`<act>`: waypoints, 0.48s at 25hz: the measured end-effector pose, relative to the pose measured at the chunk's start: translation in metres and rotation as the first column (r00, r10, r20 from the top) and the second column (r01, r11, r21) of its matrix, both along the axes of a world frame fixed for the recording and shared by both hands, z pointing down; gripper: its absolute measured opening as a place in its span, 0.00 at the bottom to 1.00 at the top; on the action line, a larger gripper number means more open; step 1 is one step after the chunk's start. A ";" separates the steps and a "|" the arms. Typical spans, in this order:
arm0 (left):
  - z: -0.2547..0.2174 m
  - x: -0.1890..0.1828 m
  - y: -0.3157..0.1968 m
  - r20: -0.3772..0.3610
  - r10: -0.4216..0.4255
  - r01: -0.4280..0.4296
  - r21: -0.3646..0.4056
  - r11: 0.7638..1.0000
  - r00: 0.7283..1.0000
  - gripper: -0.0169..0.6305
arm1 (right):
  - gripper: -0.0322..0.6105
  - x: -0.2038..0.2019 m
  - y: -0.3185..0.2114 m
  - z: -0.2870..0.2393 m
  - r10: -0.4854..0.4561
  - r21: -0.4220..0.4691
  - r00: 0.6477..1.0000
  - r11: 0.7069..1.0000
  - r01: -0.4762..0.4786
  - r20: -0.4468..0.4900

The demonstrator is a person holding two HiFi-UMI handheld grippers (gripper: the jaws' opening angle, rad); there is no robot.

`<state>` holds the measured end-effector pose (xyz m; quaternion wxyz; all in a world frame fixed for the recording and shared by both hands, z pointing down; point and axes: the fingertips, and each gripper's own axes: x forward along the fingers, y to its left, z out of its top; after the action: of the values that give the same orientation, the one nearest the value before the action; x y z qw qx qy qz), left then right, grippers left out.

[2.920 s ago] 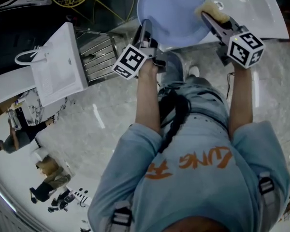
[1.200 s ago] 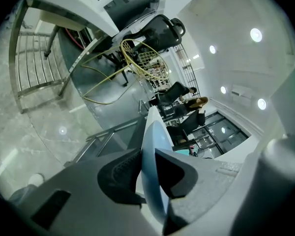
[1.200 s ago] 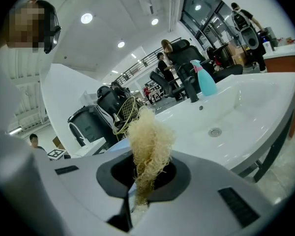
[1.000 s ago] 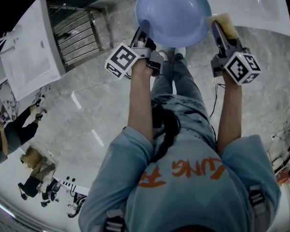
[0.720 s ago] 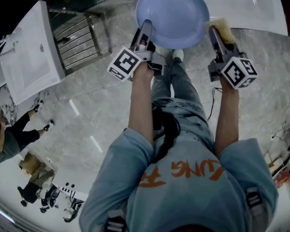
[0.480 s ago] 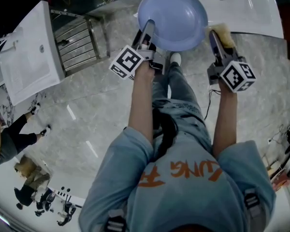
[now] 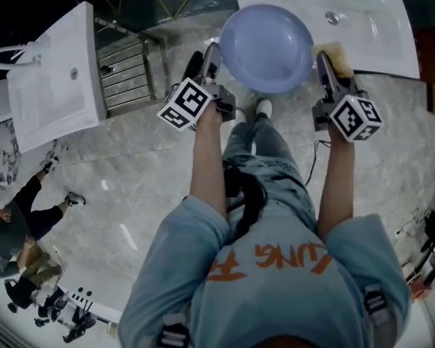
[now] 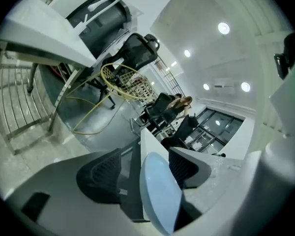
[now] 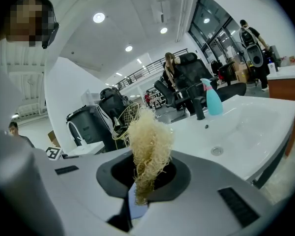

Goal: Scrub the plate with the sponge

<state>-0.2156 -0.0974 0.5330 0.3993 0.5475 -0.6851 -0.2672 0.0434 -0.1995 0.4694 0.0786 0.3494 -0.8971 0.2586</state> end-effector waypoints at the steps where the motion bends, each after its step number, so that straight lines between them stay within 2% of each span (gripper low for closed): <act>1: -0.008 -0.006 -0.002 0.030 -0.010 0.010 0.011 1.000 0.999 0.47 | 0.10 -0.005 -0.003 -0.003 -0.008 0.013 1.000 1.000 0.008 -0.005; 5: -0.050 -0.022 -0.013 0.128 -0.024 0.014 0.080 0.997 0.991 0.47 | 0.10 -0.026 -0.010 -0.020 -0.031 0.064 0.999 0.997 0.032 -0.003; 8: -0.082 -0.030 -0.020 0.170 -0.030 0.004 0.150 0.989 0.985 0.46 | 0.10 -0.041 -0.016 -0.038 -0.045 0.101 0.999 0.994 0.044 0.012; 12: -0.127 -0.045 -0.026 0.226 -0.072 0.015 0.243 0.970 0.972 0.38 | 0.10 -0.062 -0.029 -0.068 -0.066 0.164 0.997 0.985 0.057 0.046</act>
<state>-0.2606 -0.1234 0.4060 0.2412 0.6039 -0.7019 -0.2907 -0.0181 -0.2282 0.4016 0.0349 0.3200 -0.9273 0.1910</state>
